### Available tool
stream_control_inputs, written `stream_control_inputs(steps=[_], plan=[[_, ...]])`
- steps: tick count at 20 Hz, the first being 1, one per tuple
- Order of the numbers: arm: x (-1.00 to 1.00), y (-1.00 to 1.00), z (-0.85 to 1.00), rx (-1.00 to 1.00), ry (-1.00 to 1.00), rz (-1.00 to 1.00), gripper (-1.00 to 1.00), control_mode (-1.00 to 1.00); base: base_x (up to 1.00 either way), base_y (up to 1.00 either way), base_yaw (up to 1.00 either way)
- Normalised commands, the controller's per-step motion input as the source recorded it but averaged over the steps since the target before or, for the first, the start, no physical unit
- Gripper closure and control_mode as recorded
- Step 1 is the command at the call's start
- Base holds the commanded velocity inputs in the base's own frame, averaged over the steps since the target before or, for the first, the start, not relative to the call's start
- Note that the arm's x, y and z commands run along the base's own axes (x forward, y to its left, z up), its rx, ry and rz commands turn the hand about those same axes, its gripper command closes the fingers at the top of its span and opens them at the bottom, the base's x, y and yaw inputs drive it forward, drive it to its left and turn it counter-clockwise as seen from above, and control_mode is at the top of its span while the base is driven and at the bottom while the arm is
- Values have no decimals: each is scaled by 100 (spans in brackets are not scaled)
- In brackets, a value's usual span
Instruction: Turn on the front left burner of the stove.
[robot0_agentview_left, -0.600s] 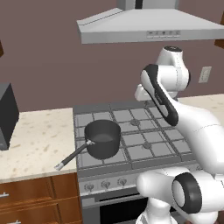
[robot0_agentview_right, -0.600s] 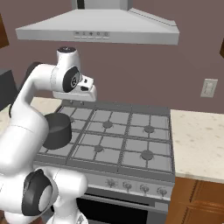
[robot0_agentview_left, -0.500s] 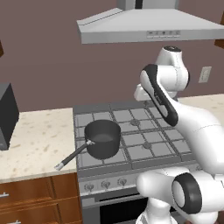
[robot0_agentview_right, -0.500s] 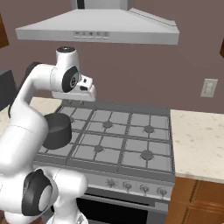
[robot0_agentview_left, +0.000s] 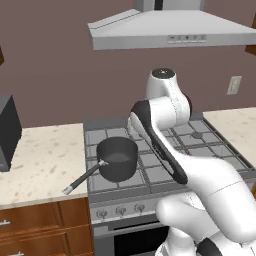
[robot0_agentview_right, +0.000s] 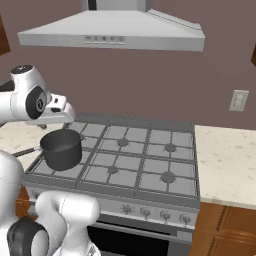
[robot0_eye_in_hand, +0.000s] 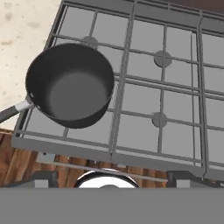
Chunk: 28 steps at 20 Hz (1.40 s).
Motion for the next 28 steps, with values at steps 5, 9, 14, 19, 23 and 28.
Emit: stream_control_inputs(steps=[5,9,14,19,23,28], plan=[[-30,72,-24,-10,0,0,-100,-100,0,0,0],[-6,0,-3,0,0,0,-100,-100,0,0,0],[-29,57,-45,-2,-9,0,-100,-100,0,0,0],[-26,64,-78,0,-52,0,-100,-100,0,0,0],[-18,40,-87,0,-62,0,-100,-100,0,0,0],[-8,29,-77,0,-60,0,-100,-100,0,0,0]])
